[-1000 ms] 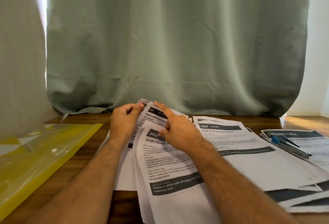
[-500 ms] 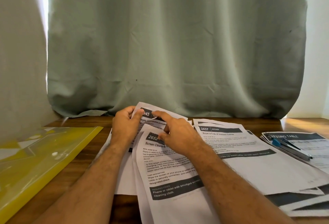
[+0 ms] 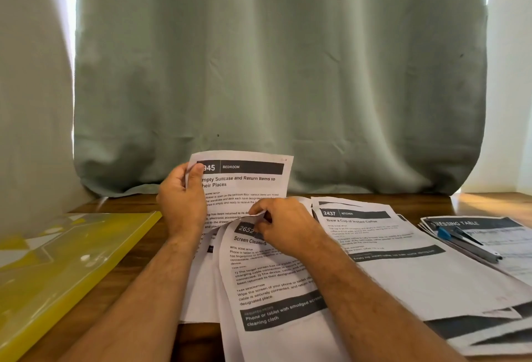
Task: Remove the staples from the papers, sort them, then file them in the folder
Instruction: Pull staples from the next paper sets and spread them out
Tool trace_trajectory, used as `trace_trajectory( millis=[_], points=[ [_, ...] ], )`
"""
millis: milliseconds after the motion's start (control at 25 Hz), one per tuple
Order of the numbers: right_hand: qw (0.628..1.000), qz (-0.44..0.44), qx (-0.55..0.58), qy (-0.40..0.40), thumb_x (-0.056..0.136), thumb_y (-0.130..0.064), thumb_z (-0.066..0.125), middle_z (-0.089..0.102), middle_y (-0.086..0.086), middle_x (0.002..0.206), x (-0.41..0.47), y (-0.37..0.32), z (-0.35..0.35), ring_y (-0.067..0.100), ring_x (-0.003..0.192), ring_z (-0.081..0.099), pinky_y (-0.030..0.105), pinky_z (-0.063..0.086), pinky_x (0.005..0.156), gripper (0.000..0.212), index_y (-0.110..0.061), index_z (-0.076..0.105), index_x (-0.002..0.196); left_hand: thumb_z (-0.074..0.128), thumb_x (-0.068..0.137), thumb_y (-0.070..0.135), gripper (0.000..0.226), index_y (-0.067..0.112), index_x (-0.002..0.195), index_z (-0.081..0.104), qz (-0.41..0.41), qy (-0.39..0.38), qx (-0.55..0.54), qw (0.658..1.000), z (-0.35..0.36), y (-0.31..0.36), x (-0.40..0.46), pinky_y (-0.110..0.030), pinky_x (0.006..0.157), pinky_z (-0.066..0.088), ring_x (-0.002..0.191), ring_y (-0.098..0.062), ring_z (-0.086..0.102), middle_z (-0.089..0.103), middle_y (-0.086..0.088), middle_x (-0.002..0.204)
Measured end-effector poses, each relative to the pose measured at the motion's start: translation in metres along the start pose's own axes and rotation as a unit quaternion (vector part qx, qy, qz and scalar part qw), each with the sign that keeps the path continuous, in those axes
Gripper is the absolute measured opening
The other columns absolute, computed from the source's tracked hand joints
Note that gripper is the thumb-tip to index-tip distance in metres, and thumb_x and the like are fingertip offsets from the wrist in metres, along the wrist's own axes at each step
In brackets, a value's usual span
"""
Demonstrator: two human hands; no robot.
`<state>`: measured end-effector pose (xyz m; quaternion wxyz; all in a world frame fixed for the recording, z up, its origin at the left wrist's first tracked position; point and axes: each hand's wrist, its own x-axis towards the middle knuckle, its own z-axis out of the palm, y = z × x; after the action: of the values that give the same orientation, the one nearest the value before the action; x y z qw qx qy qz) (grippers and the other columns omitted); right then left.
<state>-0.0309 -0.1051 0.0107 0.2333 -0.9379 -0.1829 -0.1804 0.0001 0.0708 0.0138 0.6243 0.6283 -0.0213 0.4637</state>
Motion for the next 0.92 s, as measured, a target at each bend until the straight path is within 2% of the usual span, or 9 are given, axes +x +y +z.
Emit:
trace_trajectory(
  millis=[160,240,320,400,520,600,720,800,920],
  points=[
    [1.0,0.006,-0.006,-0.005,0.094,-0.024,0.063,0.067,-0.008,0.123,-0.001,-0.001,0.0,0.011,0.108,0.063,0.035,0.055,0.096,0.029,-0.031,0.064,0.123,0.057,0.101,0.033,0.017,0.019,0.101,0.068,0.008,0.009,-0.001,1.0,0.001,0.001,-0.002,-0.013,0.05,0.052,0.076,-0.006,0.07,0.07,0.012,0.085],
    [1.0,0.009,-0.004,-0.002,0.094,-0.024,0.062,0.066,-0.008,0.125,-0.002,0.0,-0.001,0.011,0.108,0.063,0.035,0.055,0.096,0.029,-0.031,0.064,0.122,0.056,0.101,0.034,0.024,0.014,0.105,0.069,0.03,0.053,-0.007,0.998,-0.001,0.012,-0.002,-0.012,0.053,0.053,0.079,-0.008,0.07,0.07,0.007,0.088],
    [1.0,0.011,-0.012,-0.003,0.094,-0.024,0.062,0.065,-0.007,0.127,-0.002,-0.001,-0.003,0.012,0.11,0.063,0.034,0.054,0.096,0.03,-0.031,0.063,0.124,0.057,0.101,0.034,0.032,0.006,0.112,0.069,0.083,0.12,-0.021,0.989,-0.006,0.026,0.001,-0.011,0.061,0.055,0.08,-0.007,0.068,0.07,0.001,0.097],
    [1.0,0.008,-0.022,-0.004,0.095,-0.025,0.063,0.065,-0.006,0.128,-0.003,-0.002,-0.004,0.013,0.111,0.063,0.034,0.054,0.096,0.037,-0.033,0.057,0.13,0.058,0.101,0.032,0.035,0.002,0.117,0.068,0.14,0.151,-0.029,0.978,-0.01,0.038,0.003,-0.007,0.066,0.053,0.083,-0.004,0.066,0.069,0.0,0.1],
    [0.999,0.002,-0.028,0.036,0.093,-0.026,0.064,0.065,-0.004,0.122,-0.005,-0.005,-0.005,0.015,0.103,0.065,0.036,0.057,0.09,0.062,-0.044,0.031,0.143,0.058,0.101,0.028,0.033,0.003,0.121,0.067,0.173,0.1,0.012,0.98,-0.008,0.041,-0.004,-0.003,0.066,0.05,0.082,-0.002,0.063,0.068,0.0,0.102],
    [0.997,0.012,0.004,0.075,0.093,-0.026,0.064,0.068,-0.005,0.114,-0.003,-0.005,-0.006,0.013,0.096,0.067,0.038,0.059,0.086,0.067,-0.046,0.023,0.142,0.059,0.101,0.022,0.03,0.006,0.125,0.066,0.188,0.041,0.05,0.98,-0.002,0.036,-0.01,-0.003,0.066,0.052,0.086,-0.005,0.065,0.07,-0.001,0.106],
    [0.993,0.021,0.059,0.099,0.095,-0.027,0.063,0.069,-0.008,0.112,-0.001,-0.005,-0.013,0.009,0.093,0.067,0.034,0.059,0.086,0.043,-0.038,0.044,0.131,0.061,0.099,0.012,0.026,0.007,0.124,0.068,0.24,0.001,0.072,0.968,-0.001,0.032,-0.012,-0.003,0.074,0.051,0.095,-0.011,0.067,0.072,-0.006,0.112],
    [0.992,-0.001,0.026,0.124,0.096,-0.03,0.062,0.068,-0.01,0.106,-0.004,-0.006,-0.017,0.004,0.092,0.063,0.028,0.056,0.088,0.02,-0.031,0.063,0.116,0.061,0.099,0.01,0.022,0.005,0.118,0.07,0.279,0.018,0.066,0.958,-0.003,0.041,-0.004,-0.003,0.078,0.051,0.095,-0.012,0.069,0.074,-0.008,0.11],
    [0.98,-0.054,0.022,0.188,0.095,-0.029,0.063,0.064,-0.013,0.101,-0.006,-0.012,-0.031,0.002,0.09,0.058,0.021,0.052,0.09,0.015,-0.026,0.069,0.108,0.059,0.099,0.007,0.019,0.004,0.111,0.073,0.328,0.046,0.054,0.942,-0.002,0.071,0.023,-0.004,0.078,0.05,0.094,-0.012,0.07,0.075,-0.011,0.11]
  ],
)
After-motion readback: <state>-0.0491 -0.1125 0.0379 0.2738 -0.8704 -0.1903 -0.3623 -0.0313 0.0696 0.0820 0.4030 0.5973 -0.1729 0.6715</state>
